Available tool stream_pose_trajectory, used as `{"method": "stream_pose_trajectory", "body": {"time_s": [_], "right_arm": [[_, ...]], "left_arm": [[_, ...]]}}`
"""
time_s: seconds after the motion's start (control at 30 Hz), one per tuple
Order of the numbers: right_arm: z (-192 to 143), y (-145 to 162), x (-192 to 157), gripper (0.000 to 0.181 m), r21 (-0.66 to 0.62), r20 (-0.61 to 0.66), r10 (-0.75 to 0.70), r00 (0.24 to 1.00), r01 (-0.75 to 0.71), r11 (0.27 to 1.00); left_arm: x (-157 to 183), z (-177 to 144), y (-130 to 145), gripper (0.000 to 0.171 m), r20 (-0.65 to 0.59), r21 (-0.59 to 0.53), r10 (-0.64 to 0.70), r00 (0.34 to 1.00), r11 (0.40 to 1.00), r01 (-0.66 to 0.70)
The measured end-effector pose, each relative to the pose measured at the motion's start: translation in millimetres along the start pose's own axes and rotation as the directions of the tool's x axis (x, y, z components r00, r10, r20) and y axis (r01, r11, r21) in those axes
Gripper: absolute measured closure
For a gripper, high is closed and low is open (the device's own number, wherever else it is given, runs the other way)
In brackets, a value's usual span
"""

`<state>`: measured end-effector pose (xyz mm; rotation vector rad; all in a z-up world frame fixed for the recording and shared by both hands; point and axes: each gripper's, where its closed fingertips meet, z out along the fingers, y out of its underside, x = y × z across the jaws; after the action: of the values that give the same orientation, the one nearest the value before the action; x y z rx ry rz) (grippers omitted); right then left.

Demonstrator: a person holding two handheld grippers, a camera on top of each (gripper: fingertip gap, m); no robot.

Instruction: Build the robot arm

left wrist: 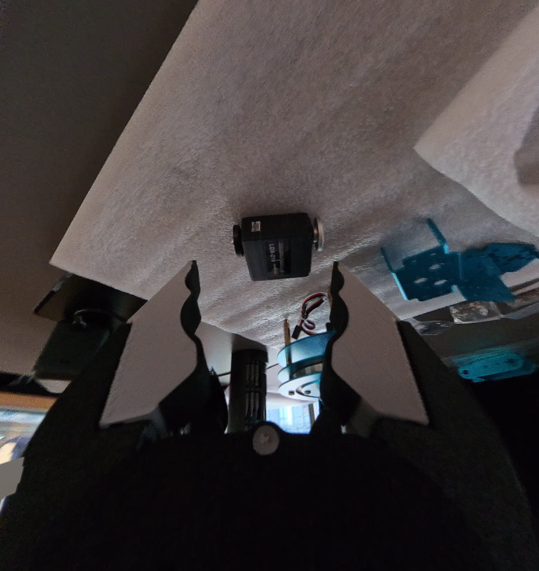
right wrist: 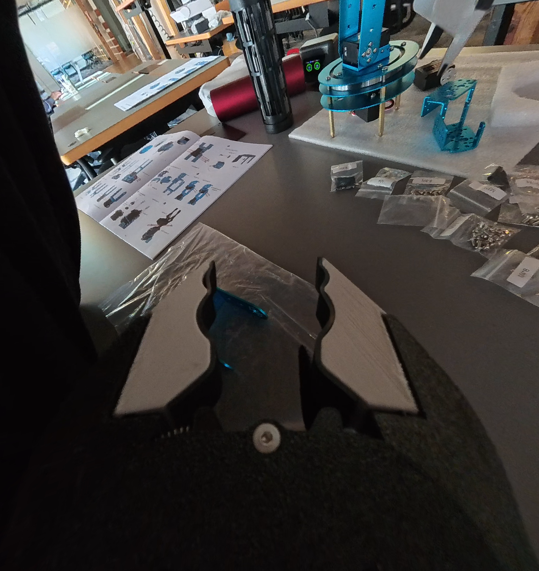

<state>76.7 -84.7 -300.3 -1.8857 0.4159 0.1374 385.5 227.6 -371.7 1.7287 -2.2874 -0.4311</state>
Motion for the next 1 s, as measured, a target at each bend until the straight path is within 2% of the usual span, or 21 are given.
{"method": "stream_pose_trajectory", "body": {"time_s": [0.1,0.23,0.5,0.8,1.0], "right_arm": [[1,-2,1,0.117,-0.002,-0.010,-0.010,1.000,0.010,1.000],[0,-2,1,0.117,0.000,-0.016,-0.004,1.000,0.004,1.000],[-6,1,3,0.118,-0.007,-0.032,-0.012,0.999,0.011,1.000],[-16,-1,5,0.119,0.016,-0.045,0.004,0.999,-0.004,1.000],[-20,-4,3,0.119,0.019,-0.048,-0.019,0.999,0.020,1.000]], "left_arm": [[-1,6,1,0.096,0.033,-0.050,-0.003,0.999,0.999,0.005],[8,10,-2,0.120,-0.020,-0.076,-0.014,1.000,0.997,0.012],[1,4,-4,0.122,-0.028,0.014,0.082,0.996,0.997,-0.082],[-19,-35,13,0.122,-0.032,0.127,0.048,0.998,0.991,-0.044],[-49,-94,55,0.122,-0.038,0.319,-0.028,0.999,0.947,0.038]]}}
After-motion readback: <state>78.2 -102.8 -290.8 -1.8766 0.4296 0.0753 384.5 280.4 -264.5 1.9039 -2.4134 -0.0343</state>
